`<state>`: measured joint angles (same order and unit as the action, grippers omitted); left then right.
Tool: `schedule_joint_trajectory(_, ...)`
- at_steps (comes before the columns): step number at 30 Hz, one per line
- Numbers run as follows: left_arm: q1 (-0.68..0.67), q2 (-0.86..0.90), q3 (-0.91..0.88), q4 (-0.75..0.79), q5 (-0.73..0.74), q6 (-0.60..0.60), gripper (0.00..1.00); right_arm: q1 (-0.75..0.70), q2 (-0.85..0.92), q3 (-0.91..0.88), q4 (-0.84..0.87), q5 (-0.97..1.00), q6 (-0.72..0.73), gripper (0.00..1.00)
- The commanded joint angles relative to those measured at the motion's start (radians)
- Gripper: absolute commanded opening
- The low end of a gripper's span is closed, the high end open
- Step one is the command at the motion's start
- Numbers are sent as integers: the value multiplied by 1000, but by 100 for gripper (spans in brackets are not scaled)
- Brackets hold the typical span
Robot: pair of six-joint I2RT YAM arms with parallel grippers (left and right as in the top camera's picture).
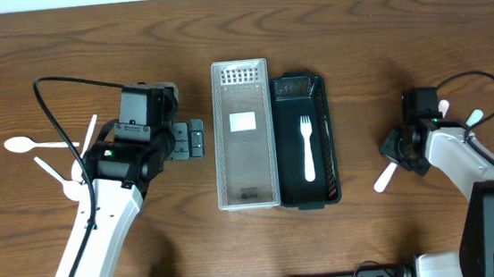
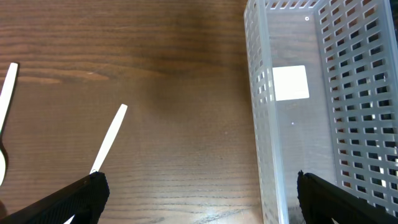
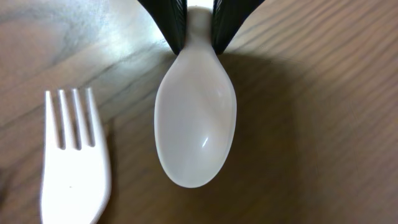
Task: Pack container
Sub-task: 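Move right gripper to a white spoon and grasp it, then place the spoon into the black basket beside the fork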
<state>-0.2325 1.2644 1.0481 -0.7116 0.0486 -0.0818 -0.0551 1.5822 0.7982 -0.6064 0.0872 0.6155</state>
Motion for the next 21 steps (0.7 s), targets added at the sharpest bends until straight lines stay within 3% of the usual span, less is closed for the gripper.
schedule_joint_trajectory(1, 2, -4, 16, -2, -8, -6, 99, 57, -27, 169, -68, -9, -57, 1)
schedule_joint_trajectory(9, 2, -4, 16, -2, -8, -6, 99, 287, -34, 581, -284, -14, -88, 1)
schedule_joint_trajectory(21, 2, -4, 16, -2, -8, -6, 99, 557, 119, 537, -287, -9, -89, 3)
